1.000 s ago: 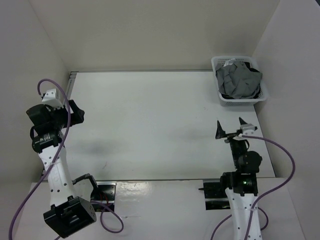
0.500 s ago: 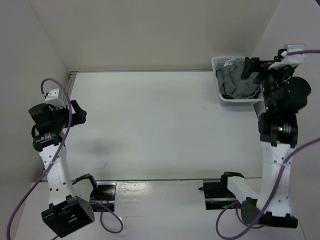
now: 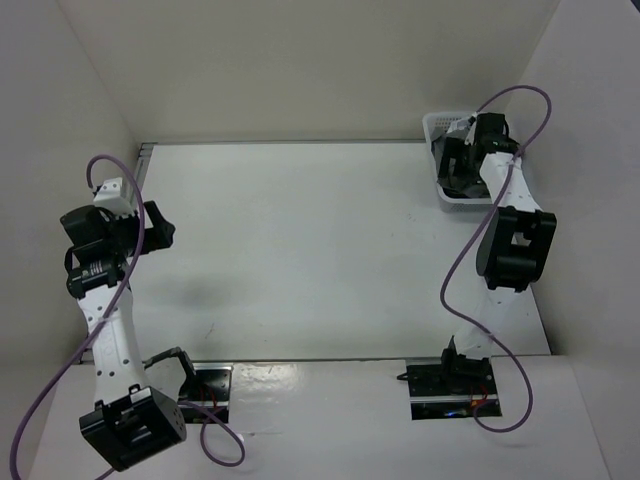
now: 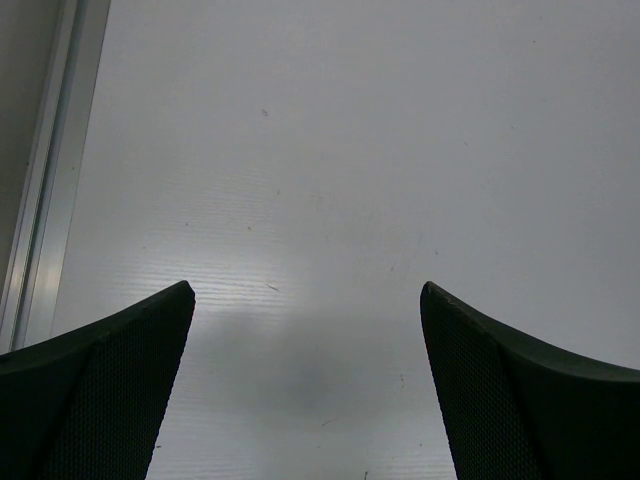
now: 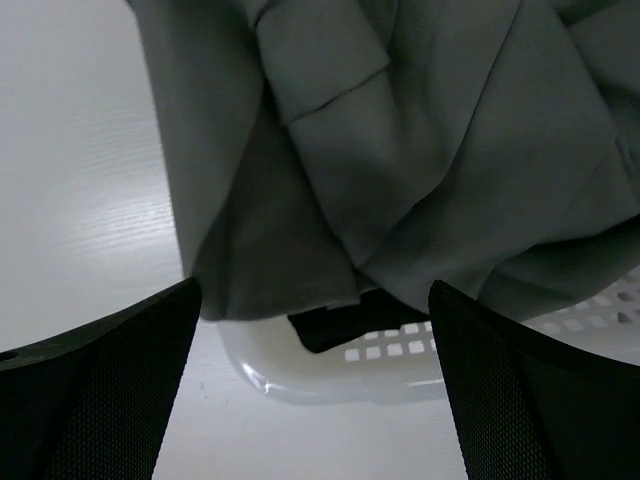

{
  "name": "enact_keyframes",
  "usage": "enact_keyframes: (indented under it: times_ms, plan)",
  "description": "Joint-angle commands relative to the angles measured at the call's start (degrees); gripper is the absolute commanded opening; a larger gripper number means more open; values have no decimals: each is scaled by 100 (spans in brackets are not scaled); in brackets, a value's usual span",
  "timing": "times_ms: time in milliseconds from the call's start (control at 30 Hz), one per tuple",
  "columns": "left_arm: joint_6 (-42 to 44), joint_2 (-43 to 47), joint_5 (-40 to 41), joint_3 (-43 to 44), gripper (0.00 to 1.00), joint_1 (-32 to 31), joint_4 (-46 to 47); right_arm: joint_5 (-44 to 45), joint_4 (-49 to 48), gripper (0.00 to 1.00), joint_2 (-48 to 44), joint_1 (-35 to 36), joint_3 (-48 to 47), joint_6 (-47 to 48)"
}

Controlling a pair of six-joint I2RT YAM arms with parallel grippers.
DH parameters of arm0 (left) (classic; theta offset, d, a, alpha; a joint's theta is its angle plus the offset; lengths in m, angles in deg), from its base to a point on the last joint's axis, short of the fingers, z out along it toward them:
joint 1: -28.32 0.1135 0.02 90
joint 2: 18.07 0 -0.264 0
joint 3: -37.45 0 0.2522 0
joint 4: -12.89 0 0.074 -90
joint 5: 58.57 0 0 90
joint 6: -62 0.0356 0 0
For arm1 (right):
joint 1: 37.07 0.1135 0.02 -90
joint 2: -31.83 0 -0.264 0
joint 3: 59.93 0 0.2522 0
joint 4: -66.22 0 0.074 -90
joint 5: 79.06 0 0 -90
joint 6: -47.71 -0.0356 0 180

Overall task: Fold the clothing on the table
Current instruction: Grab the skirt from the pile, then move the skirt to the center of the board

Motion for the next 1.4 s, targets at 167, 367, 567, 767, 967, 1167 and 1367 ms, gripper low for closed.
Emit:
enact_keyframes:
  times_ms: [167, 367, 567, 767, 967, 1167, 1367]
  plan:
    - [74, 217, 48, 116, 99, -30, 159, 736, -395, 98, 517, -53, -1147, -100]
    - [74, 94, -13, 116, 99, -30, 159, 1043, -633, 98, 1034, -53, -1200, -39]
    - [74, 94, -13, 116, 99, -30, 159, 1281, -835, 94, 1474, -53, -1200, 76]
    - [74, 94, -13, 116, 99, -30, 159, 1158, -546, 13, 1861, -53, -1647, 181]
    - [74, 94, -13, 116, 99, -30, 159, 667, -484, 0, 660, -105, -1464, 111]
    - [74, 94, -136, 116, 99, -30, 159, 856, -107, 0, -1784, 544, -1464, 462]
    - [74, 279, -136, 116, 99, -30, 159, 457, 438, 0, -2944, 1879, -1130, 1042]
